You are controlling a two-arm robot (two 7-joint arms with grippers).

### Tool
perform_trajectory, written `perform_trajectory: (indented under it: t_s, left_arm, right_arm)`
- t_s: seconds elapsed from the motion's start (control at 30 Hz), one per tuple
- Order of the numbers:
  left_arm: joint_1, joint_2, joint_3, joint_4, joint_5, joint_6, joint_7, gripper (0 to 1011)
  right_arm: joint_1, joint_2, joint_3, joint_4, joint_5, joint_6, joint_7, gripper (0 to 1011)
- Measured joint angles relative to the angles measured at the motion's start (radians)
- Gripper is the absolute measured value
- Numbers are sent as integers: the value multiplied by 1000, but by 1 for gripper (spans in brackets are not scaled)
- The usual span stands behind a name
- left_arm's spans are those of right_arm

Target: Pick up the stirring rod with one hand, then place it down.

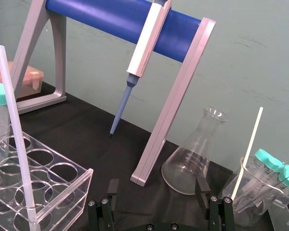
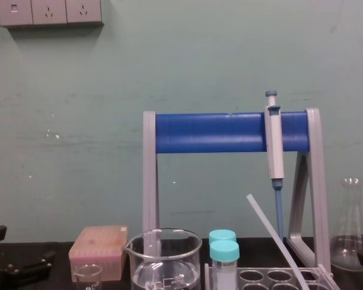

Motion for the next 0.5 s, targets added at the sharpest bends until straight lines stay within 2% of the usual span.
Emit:
perform_trajectory:
  t_s: [0.5]
  left_arm:
    - [0,0,0,0,0,0,0,1000]
  right_arm:
    - [0,0,0,0,0,0,0,1000]
